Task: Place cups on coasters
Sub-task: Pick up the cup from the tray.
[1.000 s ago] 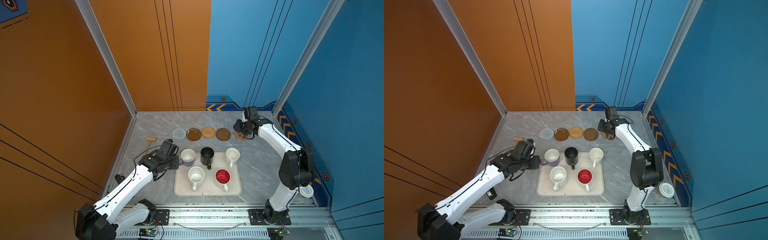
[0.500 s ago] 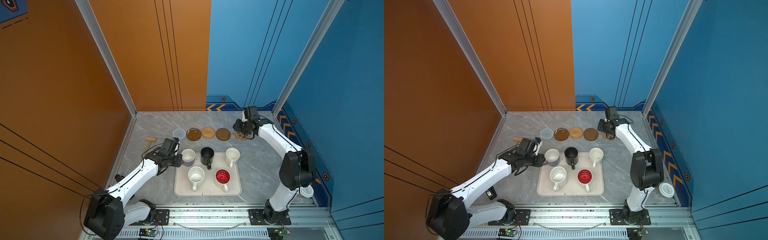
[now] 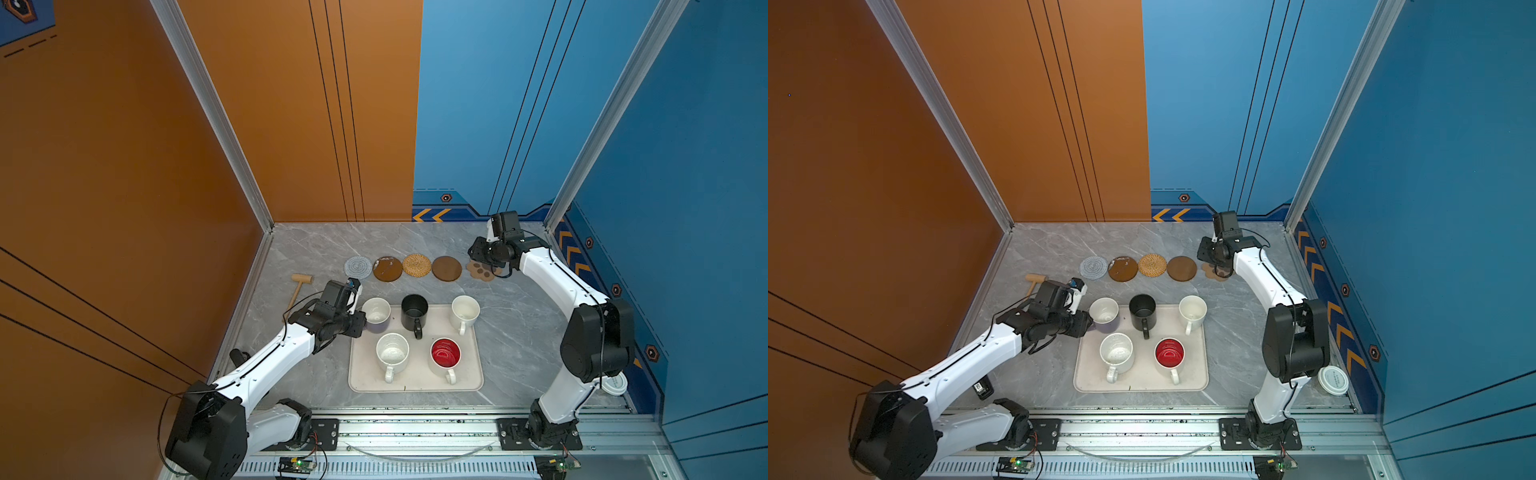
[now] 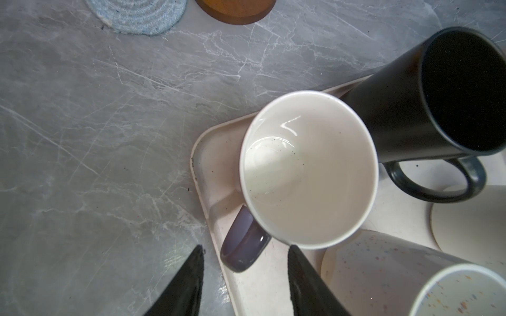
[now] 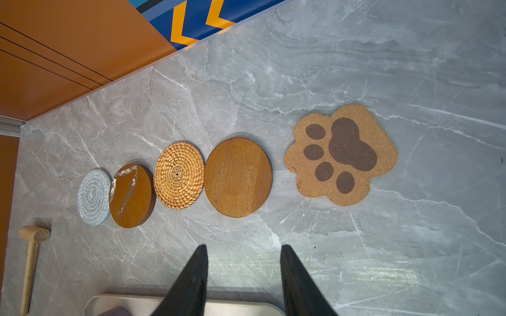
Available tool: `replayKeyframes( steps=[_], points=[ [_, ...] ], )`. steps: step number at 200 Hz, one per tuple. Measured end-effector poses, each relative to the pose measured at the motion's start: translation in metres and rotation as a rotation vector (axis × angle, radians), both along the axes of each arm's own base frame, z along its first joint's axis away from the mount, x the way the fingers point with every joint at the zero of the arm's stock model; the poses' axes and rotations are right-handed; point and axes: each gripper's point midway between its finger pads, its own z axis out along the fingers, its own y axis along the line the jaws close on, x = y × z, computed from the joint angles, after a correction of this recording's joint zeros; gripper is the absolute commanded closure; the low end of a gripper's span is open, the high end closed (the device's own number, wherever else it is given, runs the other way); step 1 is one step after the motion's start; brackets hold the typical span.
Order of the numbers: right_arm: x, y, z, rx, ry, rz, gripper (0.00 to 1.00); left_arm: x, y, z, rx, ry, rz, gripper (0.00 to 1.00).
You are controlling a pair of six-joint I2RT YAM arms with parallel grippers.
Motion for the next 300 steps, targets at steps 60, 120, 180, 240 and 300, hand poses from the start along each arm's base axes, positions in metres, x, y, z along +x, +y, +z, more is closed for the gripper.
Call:
replayKeyframes(
  steps=[60,120,180,240,300],
  points=[
    [0.000,-0.002,0.000,0.005,0.001,-0.002,0.57,0.002,-0.003,-0.018,0.036,0.037,-0.032,0.51],
    [0.000,-0.006,0.002,0.006,-0.006,-0.010,0.57,0.002,-0.006,-0.021,0.033,0.043,-0.058,0.52],
    [-0.001,-0.008,0.000,0.005,-0.002,-0.015,0.57,0.003,-0.011,-0.034,0.044,0.090,-0.082,0.54],
    [-0.004,-0.010,0.003,0.006,-0.007,-0.017,0.57,0.003,-0.011,-0.033,0.044,0.087,-0.091,0.64],
    [-0.006,-0.013,0.006,0.007,-0.015,-0.024,0.57,0.001,-0.016,-0.033,0.045,0.088,-0.105,0.62]
  ],
)
